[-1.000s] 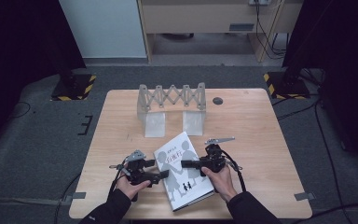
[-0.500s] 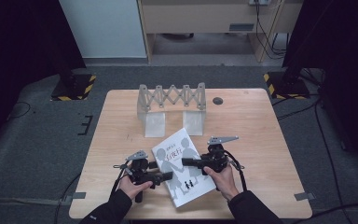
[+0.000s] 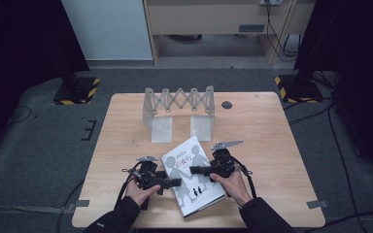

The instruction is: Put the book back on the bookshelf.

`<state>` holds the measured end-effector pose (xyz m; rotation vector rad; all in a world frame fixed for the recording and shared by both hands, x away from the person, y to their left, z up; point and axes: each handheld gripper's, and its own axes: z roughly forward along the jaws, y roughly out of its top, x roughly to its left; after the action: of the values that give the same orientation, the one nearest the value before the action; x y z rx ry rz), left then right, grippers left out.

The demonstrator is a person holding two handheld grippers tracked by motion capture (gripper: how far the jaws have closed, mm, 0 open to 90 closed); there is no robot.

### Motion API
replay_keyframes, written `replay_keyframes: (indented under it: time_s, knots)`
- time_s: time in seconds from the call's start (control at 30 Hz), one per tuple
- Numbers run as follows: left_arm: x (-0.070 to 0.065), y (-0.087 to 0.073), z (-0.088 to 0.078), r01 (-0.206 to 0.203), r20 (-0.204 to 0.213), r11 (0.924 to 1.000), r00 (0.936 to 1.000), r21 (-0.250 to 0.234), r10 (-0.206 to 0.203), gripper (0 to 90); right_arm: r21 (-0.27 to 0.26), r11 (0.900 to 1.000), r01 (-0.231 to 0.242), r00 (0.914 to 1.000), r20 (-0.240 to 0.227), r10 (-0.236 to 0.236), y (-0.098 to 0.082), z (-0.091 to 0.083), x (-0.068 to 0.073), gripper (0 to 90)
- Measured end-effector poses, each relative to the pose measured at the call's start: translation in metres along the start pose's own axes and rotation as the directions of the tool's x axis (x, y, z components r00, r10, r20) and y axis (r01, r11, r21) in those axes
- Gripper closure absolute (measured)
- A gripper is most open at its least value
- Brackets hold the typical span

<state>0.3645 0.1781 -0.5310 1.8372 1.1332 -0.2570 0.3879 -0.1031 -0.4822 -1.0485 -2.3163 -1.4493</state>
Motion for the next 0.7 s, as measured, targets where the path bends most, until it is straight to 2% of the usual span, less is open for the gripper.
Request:
replay_keyframes:
  time_s: [0.1,0.13,0.17,0.2,0.33,0.47,0.5,0.53,0.63,0.7]
  knots:
    - [0.0,0.0,0.0,0.008,-0.003,1.0,1.0,-0.001,-0.008,1.6,0.026,0.999,0.038,0.9989,0.026,-0.039,0.001,0.001,0.002,63.2]
    - [0.0,0.0,0.0,0.008,-0.003,1.0,1.0,-0.001,-0.008,2.1,0.026,0.999,0.038,0.9989,0.026,-0.039,0.001,0.001,0.002,63.2]
    - [0.0,0.0,-0.001,0.01,-0.006,0.9999,0.9999,-0.002,-0.01,2.4,0.04,0.997,0.069,0.9956,0.06,-0.072,0.002,0.001,0.002,56.5]
    - [0.0,0.0,-0.001,0.011,-0.006,0.9999,0.9999,-0.004,-0.011,2.4,0.042,0.996,0.074,0.9944,0.072,-0.077,0.002,0.001,0.003,56.1]
    - [0.0,-0.001,-0.001,0.014,-0.004,0.9999,0.9999,-0.009,-0.014,2.8,0.032,0.997,0.076,0.991,0.107,-0.079,0.003,-0.002,0.003,55.0]
    - [0.001,-0.001,-0.001,0.008,-0.007,0.9999,0.9999,-0.01,-0.008,4.5,0.008,0.999,0.052,0.9899,0.132,-0.053,0.004,-0.01,-0.003,54.3]
    - [0.0,-0.001,-0.001,0.006,-0.011,0.9999,0.9999,-0.011,-0.006,5.1,0.011,0.999,0.042,0.9853,0.165,-0.043,0.004,-0.014,-0.007,53.6]
    - [0.0,-0.001,-0.001,0.006,-0.011,0.9999,0.9999,-0.011,-0.006,5.6,0.011,0.999,0.042,0.9853,0.165,-0.043,0.004,-0.014,-0.007,53.6]
    - [0.0,-0.001,-0.001,0.0,-0.025,1.0,0.9997,-0.009,0.0,8.3,0.052,0.998,0.023,0.9759,0.215,-0.034,-0.002,-0.01,-0.015,45.3]
    - [0.0,-0.001,-0.002,0.005,-0.028,0.9999,0.9996,-0.013,-0.005,9.8,0.069,0.997,0.019,0.9728,0.229,-0.035,-0.004,-0.006,-0.018,42.9]
